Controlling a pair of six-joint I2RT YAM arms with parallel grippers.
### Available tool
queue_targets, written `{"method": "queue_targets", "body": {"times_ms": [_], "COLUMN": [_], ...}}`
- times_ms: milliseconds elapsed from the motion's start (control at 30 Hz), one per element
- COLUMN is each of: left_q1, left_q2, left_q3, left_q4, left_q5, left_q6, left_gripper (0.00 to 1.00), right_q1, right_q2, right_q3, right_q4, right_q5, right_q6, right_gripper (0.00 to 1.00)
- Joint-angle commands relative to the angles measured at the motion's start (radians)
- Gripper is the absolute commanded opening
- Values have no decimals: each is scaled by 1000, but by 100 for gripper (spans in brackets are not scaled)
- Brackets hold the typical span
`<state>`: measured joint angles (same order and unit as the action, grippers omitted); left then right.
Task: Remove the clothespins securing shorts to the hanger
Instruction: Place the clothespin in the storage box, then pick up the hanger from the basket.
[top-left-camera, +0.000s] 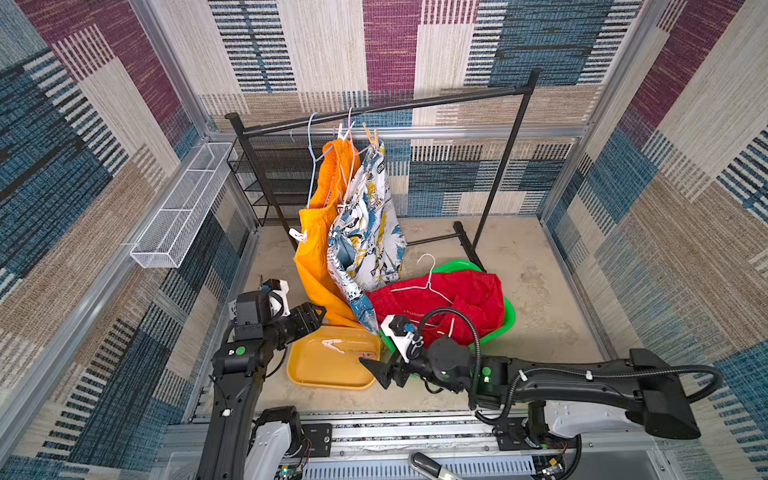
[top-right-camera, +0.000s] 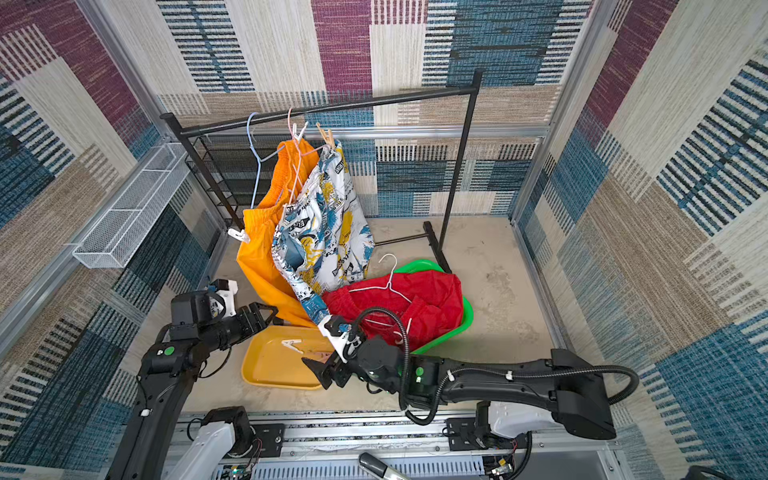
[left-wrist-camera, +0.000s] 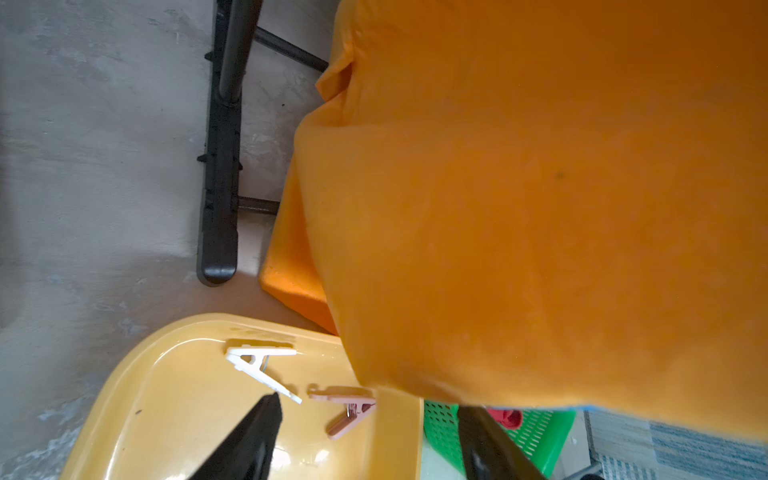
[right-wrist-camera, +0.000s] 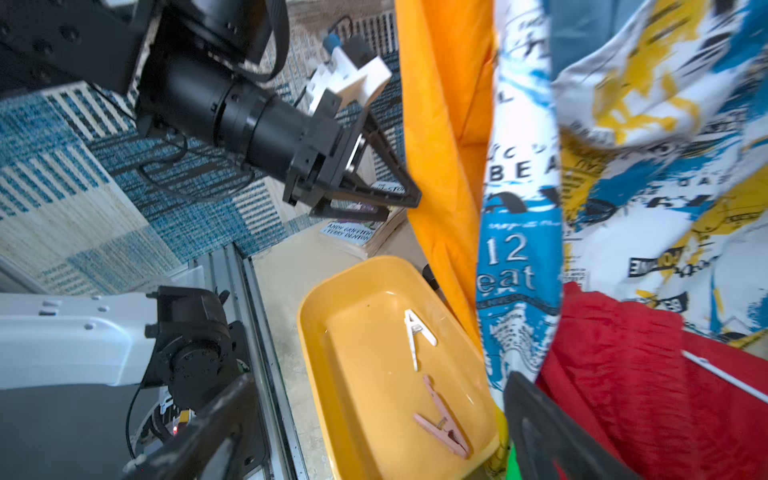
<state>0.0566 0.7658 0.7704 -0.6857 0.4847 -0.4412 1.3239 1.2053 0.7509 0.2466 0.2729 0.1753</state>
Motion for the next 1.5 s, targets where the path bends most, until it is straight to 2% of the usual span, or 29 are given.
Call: {"method": "queue_targets", "body": {"times_ms": [0, 167, 500, 800, 933, 1067, 1467], "left_q1": [-45, -118, -286, -385, -423, -509, -807], "left_q2": [-14, -41, -124, -202, -202, -166, 94], "left_q3": [7, 6, -4, -19, -21, 0, 109], "left_q4": [19, 28, 31, 72, 93, 93, 206], "left_q5": [2, -14, -53, 1, 25, -20, -180], "left_q6": [21, 30, 38, 47, 58, 101, 191], "left_gripper": [70, 66, 62, 61, 61, 61, 61], "right_q1": [-47, -182, -482, -723, -782, -820, -864], "right_q2": [-59, -120, -68, 61, 155, 238, 326], "right_q3": [-9, -13, 55, 63, 99, 135, 157], "right_q4": [-90, -164, -299, -242, -217, -196, -155], "right_q5": [41, -32, -236, -439, -481, -500, -561], "right_q6": [65, 155, 282, 335, 343, 334, 290], "right_gripper": [94, 93, 91, 88, 86, 83, 68]}}
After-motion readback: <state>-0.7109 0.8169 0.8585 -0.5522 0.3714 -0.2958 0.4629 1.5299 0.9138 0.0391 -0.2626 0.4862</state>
